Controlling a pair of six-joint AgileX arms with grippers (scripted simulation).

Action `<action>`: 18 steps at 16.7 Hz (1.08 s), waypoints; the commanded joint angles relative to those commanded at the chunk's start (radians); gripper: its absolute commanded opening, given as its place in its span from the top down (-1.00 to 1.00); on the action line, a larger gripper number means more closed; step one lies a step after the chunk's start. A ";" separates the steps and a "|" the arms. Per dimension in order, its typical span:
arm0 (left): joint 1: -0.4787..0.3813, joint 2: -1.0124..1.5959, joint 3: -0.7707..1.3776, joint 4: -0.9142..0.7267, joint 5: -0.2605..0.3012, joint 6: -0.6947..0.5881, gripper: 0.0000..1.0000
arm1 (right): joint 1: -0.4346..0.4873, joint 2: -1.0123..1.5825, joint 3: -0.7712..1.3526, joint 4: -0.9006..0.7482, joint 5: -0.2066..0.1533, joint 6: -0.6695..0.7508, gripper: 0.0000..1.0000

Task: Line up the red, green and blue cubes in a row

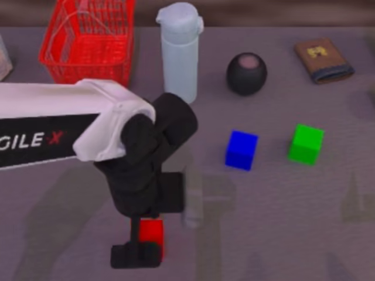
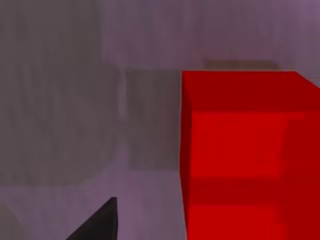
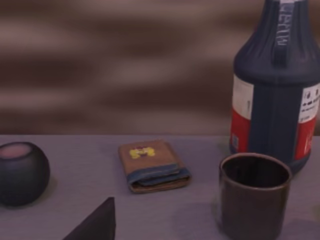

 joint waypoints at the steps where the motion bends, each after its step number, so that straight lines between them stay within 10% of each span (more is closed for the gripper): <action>1: 0.003 -0.016 0.021 -0.042 0.000 0.000 -1.00 | 0.000 0.000 0.000 0.000 0.000 0.000 -1.00; 11: 0.018 -0.078 0.046 -0.105 -0.002 -0.010 -1.00 | 0.007 0.030 0.030 -0.020 -0.002 -0.016 -1.00; 18: 0.195 -0.415 -0.226 0.089 -0.018 -0.155 -1.00 | 0.071 0.470 0.424 -0.272 -0.002 -0.216 -1.00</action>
